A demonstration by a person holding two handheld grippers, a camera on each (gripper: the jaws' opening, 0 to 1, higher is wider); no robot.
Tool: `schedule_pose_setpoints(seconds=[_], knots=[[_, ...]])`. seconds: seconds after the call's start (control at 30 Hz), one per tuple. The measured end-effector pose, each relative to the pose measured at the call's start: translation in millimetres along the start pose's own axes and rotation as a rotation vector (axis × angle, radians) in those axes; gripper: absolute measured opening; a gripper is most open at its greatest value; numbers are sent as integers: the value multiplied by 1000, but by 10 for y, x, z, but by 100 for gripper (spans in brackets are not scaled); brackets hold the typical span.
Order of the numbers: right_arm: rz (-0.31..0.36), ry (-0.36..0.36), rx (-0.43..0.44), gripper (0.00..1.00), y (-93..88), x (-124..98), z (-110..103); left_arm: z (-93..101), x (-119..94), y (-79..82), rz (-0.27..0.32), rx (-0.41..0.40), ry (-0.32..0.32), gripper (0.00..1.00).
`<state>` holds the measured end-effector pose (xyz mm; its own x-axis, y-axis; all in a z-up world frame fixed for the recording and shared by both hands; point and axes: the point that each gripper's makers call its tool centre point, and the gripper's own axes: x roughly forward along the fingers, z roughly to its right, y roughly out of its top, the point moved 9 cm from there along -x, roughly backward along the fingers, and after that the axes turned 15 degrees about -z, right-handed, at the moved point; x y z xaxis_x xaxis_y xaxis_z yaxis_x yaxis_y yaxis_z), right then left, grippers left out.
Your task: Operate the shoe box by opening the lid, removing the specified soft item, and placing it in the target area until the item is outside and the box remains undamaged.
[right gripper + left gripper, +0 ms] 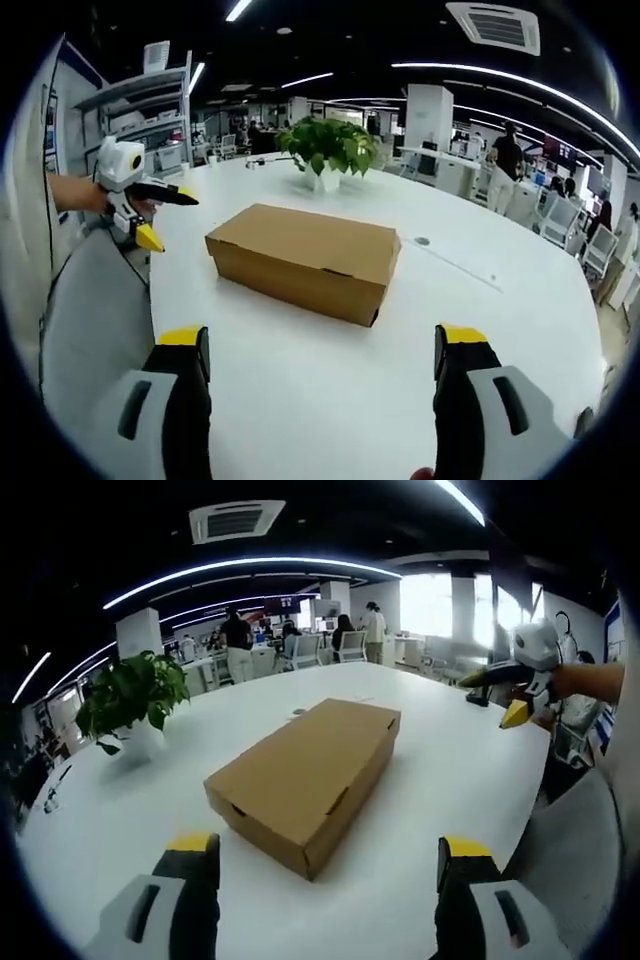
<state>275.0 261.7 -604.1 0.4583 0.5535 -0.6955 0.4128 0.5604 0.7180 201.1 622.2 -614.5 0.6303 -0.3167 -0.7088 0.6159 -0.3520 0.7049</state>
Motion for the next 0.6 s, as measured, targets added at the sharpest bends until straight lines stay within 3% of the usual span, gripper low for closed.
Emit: schedule_pose_setpoints(seconds=[0.6], knots=[[-24,62,-69,80,2,519,452,-24,334,-16,-40,-85,72,77]])
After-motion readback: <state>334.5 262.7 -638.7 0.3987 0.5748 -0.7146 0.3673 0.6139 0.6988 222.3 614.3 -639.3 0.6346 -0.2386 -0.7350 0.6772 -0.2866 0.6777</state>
